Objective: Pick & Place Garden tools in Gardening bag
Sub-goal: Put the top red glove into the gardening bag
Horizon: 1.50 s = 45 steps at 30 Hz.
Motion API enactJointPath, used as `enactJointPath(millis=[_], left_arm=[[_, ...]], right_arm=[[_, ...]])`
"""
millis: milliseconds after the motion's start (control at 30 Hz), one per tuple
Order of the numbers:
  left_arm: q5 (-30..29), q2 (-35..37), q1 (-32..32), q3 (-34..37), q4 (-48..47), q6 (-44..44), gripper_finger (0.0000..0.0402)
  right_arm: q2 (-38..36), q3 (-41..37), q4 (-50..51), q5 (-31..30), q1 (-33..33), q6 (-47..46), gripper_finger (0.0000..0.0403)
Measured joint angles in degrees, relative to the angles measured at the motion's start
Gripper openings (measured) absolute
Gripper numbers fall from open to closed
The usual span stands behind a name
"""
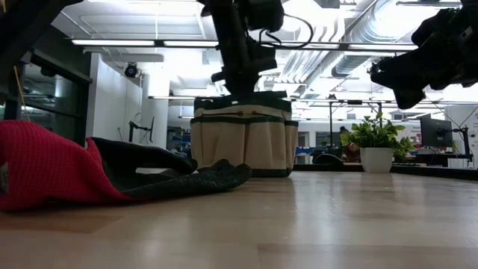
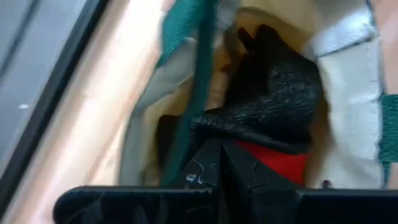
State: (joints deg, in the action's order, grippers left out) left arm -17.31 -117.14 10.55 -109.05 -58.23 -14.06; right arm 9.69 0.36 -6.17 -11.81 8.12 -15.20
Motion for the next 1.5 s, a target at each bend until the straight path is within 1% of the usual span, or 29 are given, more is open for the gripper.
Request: enactJointPath(millis=[200, 267, 400, 600, 733, 900, 1033, 1233, 1500], left_arm=[[7.46, -0.02, -0.10, 1.70, 1.88, -1.11, 0.0000], [7.41, -0.02, -0.10, 2.20, 1.77, -1.26, 0.0000], [4.84, -0.02, 0.32, 4.11, 3.26, -1.28, 0.0000], [6.36, -0.02, 1.13, 7.55, 5.17, -1.46, 0.0000], [7.07, -0.02, 1.18, 8.23, 5.76, -1.40, 0.0000], [6.61, -0.02, 1.09, 5.76, 4.67, -0.92, 0.0000], [5.80, -0.02, 1.07, 2.21, 0.82, -0.69, 0.0000], [3.03, -0.02, 1.05, -0.06, -3.57, -0.60, 0.0000], [2.37, -0.02, 0.43, -3.82, -7.49, 0.30, 0.0000]], right_arm=[[0.02, -0.02, 0.00, 0.00, 0.01, 0.02, 0.0135], [0.02, 0.00, 0.02, 0.02, 0.02, 0.00, 0.0135], [0.01, -0.01, 0.01, 0.01, 0.01, 0.01, 0.0135], [0.00, 0.00, 0.02, 0.01, 0.02, 0.00, 0.0135], [0.01, -0.01, 0.00, 0.01, 0.02, 0.01, 0.0135], [0.01, -0.01, 0.02, 0.01, 0.02, 0.00, 0.0135], [0.02, -0.01, 0.02, 0.02, 0.01, 0.02, 0.0135], [0.00, -0.01, 0.01, 0.02, 0.02, 0.00, 0.0135], [0.00, 0.00, 0.00, 0.02, 0.02, 0.02, 0.0135]])
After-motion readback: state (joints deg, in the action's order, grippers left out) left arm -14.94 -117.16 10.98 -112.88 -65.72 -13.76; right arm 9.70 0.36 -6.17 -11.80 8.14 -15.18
